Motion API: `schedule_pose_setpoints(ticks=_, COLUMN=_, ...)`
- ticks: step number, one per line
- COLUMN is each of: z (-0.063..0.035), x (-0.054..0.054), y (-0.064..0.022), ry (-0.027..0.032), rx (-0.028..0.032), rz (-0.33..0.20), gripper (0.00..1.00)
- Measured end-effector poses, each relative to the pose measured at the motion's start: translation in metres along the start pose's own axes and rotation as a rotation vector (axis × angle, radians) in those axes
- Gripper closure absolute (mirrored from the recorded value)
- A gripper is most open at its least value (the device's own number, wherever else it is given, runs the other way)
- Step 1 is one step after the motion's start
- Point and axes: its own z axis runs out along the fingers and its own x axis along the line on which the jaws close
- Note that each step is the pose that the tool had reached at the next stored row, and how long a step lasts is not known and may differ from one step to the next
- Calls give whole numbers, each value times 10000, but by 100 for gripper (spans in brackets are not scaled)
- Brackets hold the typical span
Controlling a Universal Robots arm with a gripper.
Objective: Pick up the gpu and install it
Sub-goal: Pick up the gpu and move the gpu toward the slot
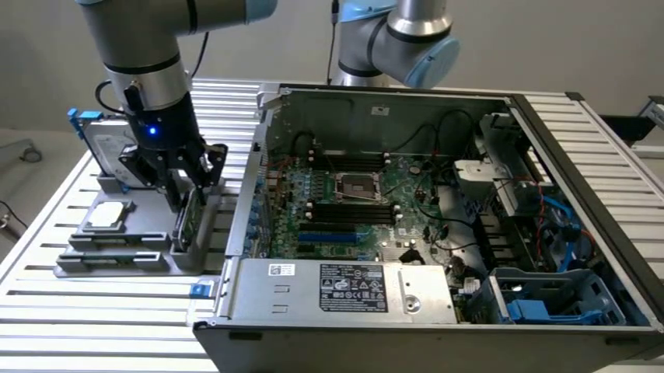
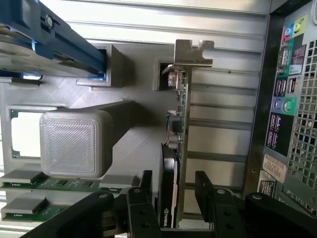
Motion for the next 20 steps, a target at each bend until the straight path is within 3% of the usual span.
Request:
schedule_pose_setpoints(ticks=9, z=1, x=6, y=2, ry=2, rx=-178, rz=313, gripper=52)
schedule_pose_setpoints(ticks=20, z=0, x=6, y=0, ry=0, rx=-204, rz=313, gripper=64)
